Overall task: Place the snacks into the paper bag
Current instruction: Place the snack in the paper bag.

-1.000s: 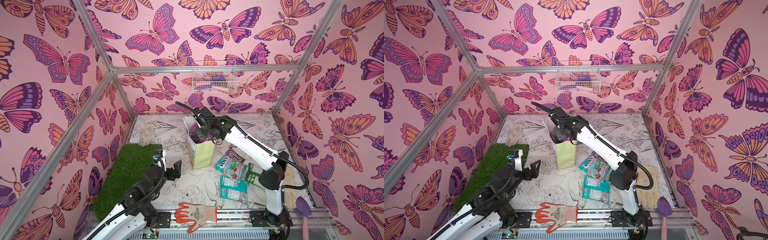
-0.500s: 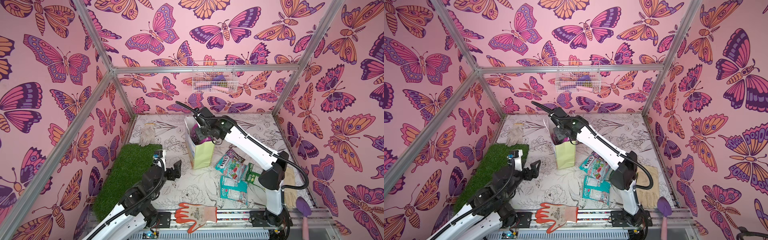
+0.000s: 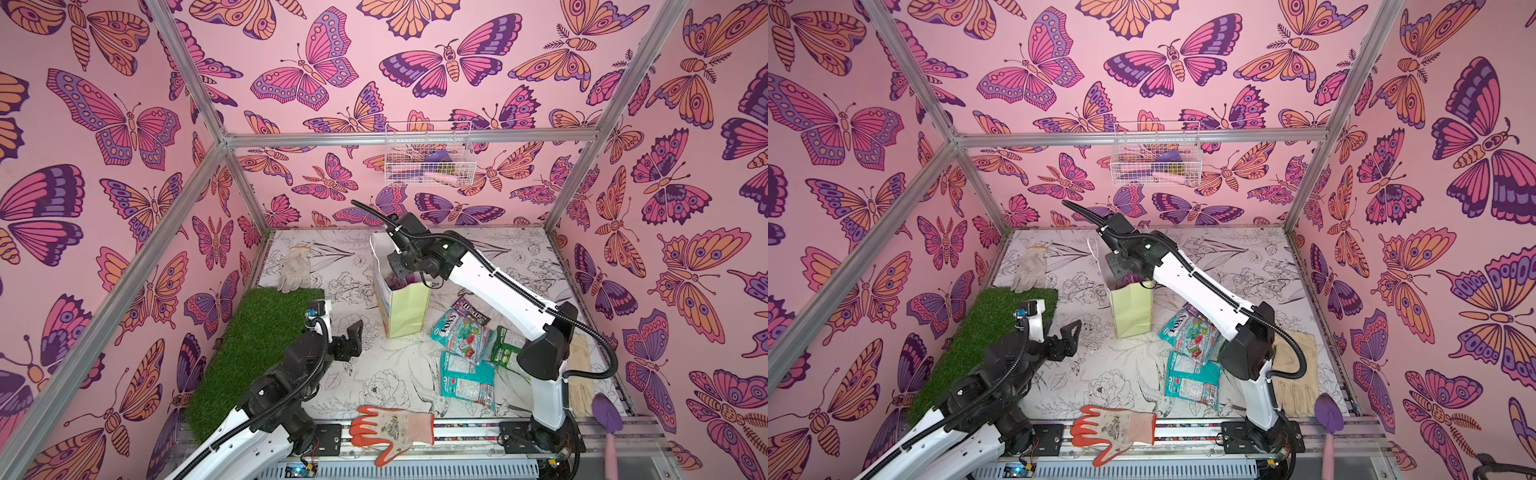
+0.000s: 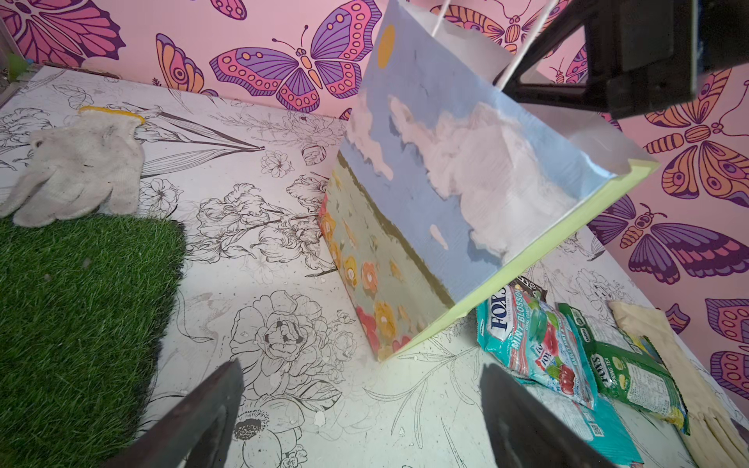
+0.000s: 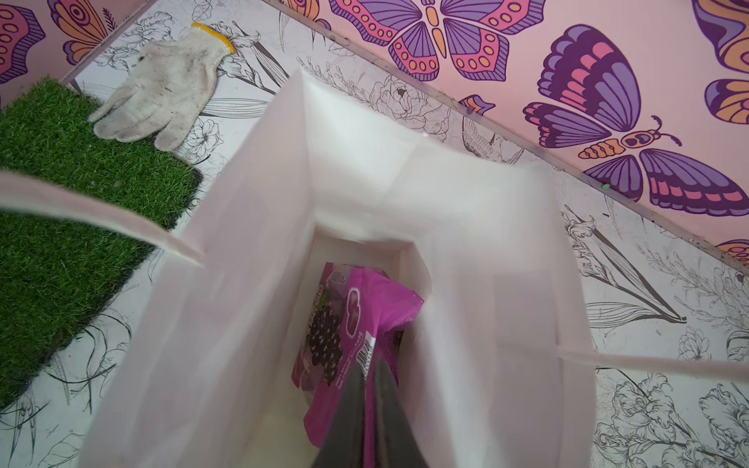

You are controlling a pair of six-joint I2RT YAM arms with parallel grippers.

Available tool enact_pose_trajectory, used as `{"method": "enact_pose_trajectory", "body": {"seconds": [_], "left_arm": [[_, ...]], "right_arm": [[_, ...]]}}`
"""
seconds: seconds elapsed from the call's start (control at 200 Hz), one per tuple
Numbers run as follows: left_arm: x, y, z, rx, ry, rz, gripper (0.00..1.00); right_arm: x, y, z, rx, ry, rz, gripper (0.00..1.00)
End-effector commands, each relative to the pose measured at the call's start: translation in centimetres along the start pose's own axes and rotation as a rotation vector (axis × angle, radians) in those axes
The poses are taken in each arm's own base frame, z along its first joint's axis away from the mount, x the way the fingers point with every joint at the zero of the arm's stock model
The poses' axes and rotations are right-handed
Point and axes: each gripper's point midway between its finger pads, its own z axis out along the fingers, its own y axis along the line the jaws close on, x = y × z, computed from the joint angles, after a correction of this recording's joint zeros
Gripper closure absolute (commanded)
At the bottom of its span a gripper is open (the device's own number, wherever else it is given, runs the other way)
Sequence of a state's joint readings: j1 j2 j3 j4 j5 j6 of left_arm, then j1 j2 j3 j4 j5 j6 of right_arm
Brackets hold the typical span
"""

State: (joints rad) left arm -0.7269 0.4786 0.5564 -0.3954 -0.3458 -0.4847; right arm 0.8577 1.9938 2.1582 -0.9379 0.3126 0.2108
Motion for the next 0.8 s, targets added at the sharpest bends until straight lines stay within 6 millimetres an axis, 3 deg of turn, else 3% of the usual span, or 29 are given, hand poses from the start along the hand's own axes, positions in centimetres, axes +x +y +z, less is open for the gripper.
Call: {"method": "enact_pose_trajectory", "body": {"seconds": [0.0,0.591,0.796], "left_arm": [[0.7,0.6,0.0,-0.024,0.009,0.0,0.07],[0.3,0.5,0.0,-0.023,0.005,0.0,0.07],[0.2,0.5,0.1,-0.027,0.005,0.004,0.07]], "right_arm": [[-1.4,-0.4,-1.8,-0.016,-0.047,0.028,0.83],[-3.2,-1.2,-7.2,-0.065,-0.134,0.046,0.43],[-3.4,-1.3,-9.8,-0.088,-0.168,0.039,0.37]]}}
